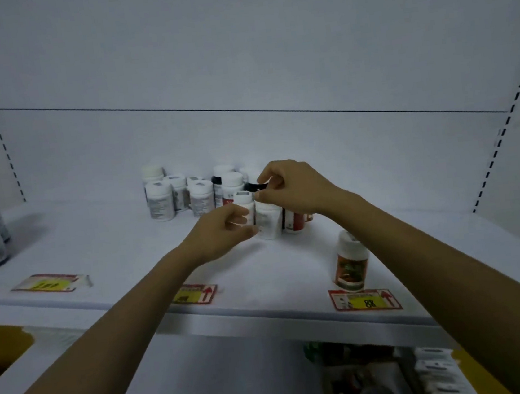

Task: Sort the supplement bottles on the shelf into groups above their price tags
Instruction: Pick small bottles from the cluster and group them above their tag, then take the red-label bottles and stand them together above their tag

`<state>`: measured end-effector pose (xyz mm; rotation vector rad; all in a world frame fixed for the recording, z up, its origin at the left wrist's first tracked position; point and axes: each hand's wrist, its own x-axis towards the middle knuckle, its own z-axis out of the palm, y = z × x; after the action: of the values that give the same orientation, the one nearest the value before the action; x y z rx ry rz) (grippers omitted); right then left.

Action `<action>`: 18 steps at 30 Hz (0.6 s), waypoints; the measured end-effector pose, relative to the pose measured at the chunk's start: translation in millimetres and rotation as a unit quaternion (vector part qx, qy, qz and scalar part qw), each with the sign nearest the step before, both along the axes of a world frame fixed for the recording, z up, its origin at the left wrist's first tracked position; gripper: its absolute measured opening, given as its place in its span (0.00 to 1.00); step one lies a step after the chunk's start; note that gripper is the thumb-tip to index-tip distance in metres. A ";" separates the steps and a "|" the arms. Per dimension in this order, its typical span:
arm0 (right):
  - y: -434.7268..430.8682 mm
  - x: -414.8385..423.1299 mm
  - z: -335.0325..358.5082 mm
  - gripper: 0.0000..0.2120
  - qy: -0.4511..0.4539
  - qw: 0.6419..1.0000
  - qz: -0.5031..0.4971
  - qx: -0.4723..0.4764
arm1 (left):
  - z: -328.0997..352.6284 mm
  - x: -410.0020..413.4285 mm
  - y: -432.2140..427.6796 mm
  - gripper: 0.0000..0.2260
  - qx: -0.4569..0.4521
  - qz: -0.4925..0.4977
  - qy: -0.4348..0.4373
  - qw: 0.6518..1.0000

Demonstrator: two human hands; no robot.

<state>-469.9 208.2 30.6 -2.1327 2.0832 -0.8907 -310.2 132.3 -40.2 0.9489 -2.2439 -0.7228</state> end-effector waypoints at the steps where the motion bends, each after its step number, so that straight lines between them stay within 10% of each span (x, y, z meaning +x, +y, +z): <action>1: -12.2 6.1 -0.2 0.16 0.014 1.000 -0.009 0.006 | -0.5 8.6 -9.2 0.20 0.000 0.001 -0.004 1.000; 18: -145.1 48.7 -18.5 0.26 0.149 0.968 -0.196 0.054 | -41.9 58.4 -92.6 0.14 0.075 -0.065 0.038 0.994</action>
<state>-421.3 63.1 12.2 -1.9351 2.6945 -0.4774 -251.8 39.7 -82.1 0.8347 -2.2253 -0.9801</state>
